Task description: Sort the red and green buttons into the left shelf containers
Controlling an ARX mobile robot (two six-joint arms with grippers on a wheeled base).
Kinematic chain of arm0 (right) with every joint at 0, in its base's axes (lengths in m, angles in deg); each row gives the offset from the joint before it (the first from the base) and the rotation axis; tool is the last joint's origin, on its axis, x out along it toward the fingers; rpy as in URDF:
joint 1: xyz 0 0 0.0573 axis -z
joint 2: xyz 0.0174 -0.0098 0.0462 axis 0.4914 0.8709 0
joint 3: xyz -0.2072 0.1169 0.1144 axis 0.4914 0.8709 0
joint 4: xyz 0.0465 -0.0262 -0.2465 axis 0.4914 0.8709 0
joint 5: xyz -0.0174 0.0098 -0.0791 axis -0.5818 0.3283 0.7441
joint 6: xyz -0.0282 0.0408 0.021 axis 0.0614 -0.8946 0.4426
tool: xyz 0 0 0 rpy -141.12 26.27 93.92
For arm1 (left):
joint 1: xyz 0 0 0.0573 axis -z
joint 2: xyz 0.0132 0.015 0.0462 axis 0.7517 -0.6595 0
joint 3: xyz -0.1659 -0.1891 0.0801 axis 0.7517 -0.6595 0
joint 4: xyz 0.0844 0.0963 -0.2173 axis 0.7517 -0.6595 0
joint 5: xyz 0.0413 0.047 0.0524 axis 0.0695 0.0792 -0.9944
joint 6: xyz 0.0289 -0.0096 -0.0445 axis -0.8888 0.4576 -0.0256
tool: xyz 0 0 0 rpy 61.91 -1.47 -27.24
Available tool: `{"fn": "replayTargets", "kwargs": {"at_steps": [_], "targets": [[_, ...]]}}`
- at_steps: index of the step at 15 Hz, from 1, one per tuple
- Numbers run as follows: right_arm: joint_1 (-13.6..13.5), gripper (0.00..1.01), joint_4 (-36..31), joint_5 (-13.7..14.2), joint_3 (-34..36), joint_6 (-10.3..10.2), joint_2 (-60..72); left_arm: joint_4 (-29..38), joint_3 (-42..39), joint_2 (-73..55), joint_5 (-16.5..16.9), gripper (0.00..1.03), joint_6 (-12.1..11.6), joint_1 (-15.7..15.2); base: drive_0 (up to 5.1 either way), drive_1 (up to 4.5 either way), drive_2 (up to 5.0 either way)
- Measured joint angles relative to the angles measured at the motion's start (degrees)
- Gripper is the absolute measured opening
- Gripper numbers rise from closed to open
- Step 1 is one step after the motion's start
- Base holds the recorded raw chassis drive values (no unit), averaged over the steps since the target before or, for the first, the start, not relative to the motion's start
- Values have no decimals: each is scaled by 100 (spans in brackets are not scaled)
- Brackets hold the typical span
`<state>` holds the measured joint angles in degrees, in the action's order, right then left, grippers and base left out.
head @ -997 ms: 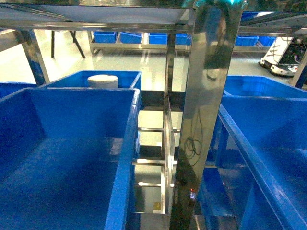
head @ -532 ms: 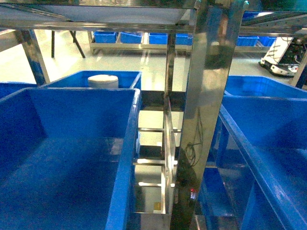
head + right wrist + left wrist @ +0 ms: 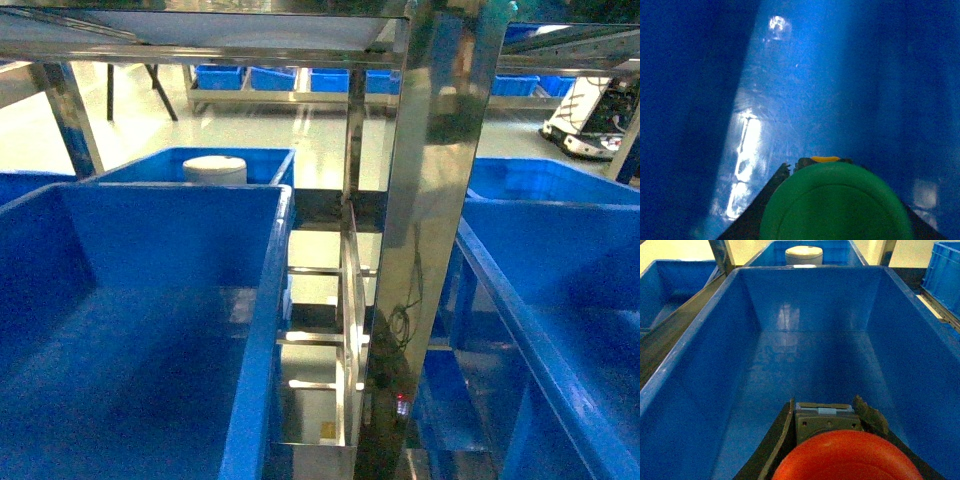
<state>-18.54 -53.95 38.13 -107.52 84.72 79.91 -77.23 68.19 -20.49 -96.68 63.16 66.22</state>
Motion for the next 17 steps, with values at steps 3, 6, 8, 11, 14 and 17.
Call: {"fn": "replayTargets", "kwargs": {"at_steps": [3,6,8,11,14,17], "targets": [[-9,69,-402,28,142,-2,-151,-2,0,0,0,28,0,0,0,0,0],[7,99,-1250,57,629,-28,-723,0,0,0,0,28,0,0,0,0,0],[37,98,-1611,52,1032,-28,-1357,0,0,0,0,28,0,0,0,0,0],[85,98,-1705,-164,2009,-57,-3222,0,0,0,0,28,0,0,0,0,0],[120,98,-1851,-544,3110,-363,-5775,0,0,0,2,28,0,0,0,0,0],[310,98,-136,-1025,3582,-522,-7858,-2,0,0,0,28,0,0,0,0,0]]}}
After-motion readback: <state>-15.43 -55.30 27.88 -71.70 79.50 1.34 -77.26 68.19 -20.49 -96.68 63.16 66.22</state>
